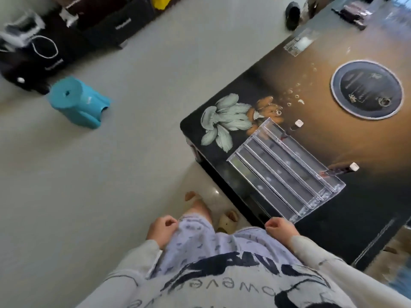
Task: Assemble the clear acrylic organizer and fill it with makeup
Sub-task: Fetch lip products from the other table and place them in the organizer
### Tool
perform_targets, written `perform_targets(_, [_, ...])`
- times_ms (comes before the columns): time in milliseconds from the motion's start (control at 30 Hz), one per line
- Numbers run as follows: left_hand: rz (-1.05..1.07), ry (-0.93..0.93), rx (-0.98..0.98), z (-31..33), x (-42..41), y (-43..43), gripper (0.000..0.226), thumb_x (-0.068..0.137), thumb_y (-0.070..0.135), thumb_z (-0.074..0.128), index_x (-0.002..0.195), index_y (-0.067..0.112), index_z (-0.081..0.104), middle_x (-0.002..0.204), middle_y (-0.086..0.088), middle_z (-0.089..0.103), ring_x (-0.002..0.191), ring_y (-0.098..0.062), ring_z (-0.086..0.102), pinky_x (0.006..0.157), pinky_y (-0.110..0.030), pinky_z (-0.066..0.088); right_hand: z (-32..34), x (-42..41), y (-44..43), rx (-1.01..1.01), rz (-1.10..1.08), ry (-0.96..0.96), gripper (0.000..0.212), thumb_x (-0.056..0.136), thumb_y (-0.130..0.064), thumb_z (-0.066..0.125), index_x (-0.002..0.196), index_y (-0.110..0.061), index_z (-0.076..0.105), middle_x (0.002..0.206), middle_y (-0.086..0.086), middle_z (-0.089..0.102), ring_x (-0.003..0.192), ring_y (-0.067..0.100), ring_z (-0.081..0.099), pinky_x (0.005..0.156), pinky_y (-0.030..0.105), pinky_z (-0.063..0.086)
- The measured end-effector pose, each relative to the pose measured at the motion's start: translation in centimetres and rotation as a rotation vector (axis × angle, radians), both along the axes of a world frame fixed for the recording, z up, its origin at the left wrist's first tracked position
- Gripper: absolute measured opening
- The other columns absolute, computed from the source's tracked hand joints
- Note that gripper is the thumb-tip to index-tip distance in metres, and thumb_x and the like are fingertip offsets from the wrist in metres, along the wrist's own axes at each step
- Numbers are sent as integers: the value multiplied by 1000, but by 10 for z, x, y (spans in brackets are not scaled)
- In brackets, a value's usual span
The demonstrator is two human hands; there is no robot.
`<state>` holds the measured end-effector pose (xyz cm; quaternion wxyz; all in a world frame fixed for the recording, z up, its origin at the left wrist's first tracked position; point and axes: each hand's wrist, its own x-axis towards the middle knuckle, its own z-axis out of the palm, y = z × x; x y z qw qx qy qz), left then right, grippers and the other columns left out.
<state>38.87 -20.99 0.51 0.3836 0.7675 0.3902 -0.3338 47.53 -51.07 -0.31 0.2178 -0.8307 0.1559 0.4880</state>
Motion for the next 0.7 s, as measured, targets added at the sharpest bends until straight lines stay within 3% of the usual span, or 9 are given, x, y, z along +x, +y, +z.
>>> perform_targets(133, [325, 10, 11, -4, -39, 17, 20, 84, 4, 56, 68, 14, 64, 93, -20, 70, 93, -34, 64, 76, -32, 44, -1, 21, 42, 68, 196, -75, 19, 85, -9, 54, 96, -7, 69, 92, 8, 68, 80, 14, 56, 67, 15, 35])
perform_targets(200, [413, 31, 17, -5, -55, 25, 15, 85, 5, 56, 74, 10, 65, 99, -21, 70, 99, -38, 62, 83, -36, 47, 2, 31, 64, 94, 294, -74, 15, 84, -8, 54, 84, -13, 69, 83, 5, 63, 76, 13, 55, 68, 18, 39])
perform_targets(300, [475, 53, 33, -8, -77, 36, 13, 86, 8, 56, 84, 7, 69, 97, -16, 70, 97, -34, 63, 81, -31, 44, 6, 48, 97, 116, 381, -75, 29, 84, -6, 54, 63, -26, 56, 76, 4, 60, 74, 17, 54, 63, 20, 44])
perform_targets(367, [514, 82, 12, -10, -87, 49, 16, 88, 10, 55, 79, 10, 68, 84, -12, 67, 86, -32, 63, 79, -29, 44, 7, 58, 121, 108, 431, -87, 20, 85, -5, 53, 73, -19, 63, 74, 3, 59, 75, 17, 54, 61, 20, 42])
perform_targets(433, [518, 121, -19, -11, -90, 66, 25, 89, 12, 55, 65, 18, 58, 75, -11, 64, 77, -25, 56, 75, -29, 41, 5, 66, 146, 106, 454, -88, 16, 85, -5, 52, 88, -11, 67, 79, 4, 61, 74, 17, 55, 68, 22, 43])
perform_targets(567, [464, 157, -25, -6, -79, 122, 15, 89, 17, 53, 77, 13, 63, 97, -12, 67, 88, -20, 56, 73, -23, 36, -1, 75, 194, 70, 439, -80, 22, 86, -6, 50, 100, -4, 67, 96, 13, 68, 79, 18, 56, 76, 22, 44])
perform_targets(633, [461, 125, -28, 0, -67, 160, 21, 87, 15, 53, 67, 18, 59, 84, -9, 65, 79, -20, 55, 70, -22, 37, -6, 77, 219, 46, 384, -81, 22, 86, -7, 50, 101, -4, 67, 96, 13, 69, 73, 16, 54, 63, 18, 43])
perform_targets(700, [479, 79, -23, 7, -55, 199, 28, 84, 11, 53, 58, 21, 55, 65, -4, 61, 61, -19, 53, 61, -23, 39, -11, 78, 243, 20, 310, -73, 21, 86, -6, 50, 100, -1, 66, 78, 10, 65, 60, 15, 51, 52, 16, 41])
